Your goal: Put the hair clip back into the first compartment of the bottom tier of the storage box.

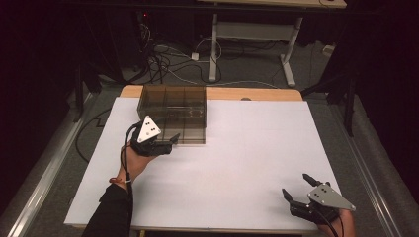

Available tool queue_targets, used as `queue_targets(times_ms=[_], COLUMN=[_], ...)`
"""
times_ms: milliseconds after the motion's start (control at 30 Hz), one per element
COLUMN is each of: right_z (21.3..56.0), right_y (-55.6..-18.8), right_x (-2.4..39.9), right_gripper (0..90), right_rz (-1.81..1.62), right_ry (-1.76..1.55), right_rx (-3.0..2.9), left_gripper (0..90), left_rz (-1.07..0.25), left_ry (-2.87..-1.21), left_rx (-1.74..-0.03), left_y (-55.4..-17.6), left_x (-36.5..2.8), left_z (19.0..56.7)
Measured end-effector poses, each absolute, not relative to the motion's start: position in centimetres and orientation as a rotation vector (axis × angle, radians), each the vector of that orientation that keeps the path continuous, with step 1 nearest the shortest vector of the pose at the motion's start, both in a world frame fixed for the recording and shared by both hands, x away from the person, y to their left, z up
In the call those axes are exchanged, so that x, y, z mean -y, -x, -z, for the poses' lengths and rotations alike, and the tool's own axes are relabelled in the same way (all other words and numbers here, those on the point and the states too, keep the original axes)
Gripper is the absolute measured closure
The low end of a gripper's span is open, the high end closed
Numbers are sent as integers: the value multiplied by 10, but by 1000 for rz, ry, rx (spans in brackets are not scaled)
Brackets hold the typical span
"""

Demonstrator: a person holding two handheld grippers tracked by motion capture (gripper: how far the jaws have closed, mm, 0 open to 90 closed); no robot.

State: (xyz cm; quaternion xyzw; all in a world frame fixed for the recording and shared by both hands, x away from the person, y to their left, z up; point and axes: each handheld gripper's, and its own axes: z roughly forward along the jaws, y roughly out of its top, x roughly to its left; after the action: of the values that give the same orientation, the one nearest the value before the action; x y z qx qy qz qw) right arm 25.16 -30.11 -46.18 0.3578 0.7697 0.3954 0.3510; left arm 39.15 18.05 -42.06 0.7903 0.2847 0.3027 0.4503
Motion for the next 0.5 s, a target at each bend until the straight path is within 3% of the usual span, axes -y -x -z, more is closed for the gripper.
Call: queue_targets(times_ms=[500], right_z=[462], right_y=[-251], right_x=[300], right_gripper=[197], right_rz=[-1024], right_ry=[-927], right_rx=[-1994], left_gripper=[183], left_rz=[-745], left_ry=[-1963], left_rx=[-613], left_y=[-377], left_x=[-163], left_z=[413])
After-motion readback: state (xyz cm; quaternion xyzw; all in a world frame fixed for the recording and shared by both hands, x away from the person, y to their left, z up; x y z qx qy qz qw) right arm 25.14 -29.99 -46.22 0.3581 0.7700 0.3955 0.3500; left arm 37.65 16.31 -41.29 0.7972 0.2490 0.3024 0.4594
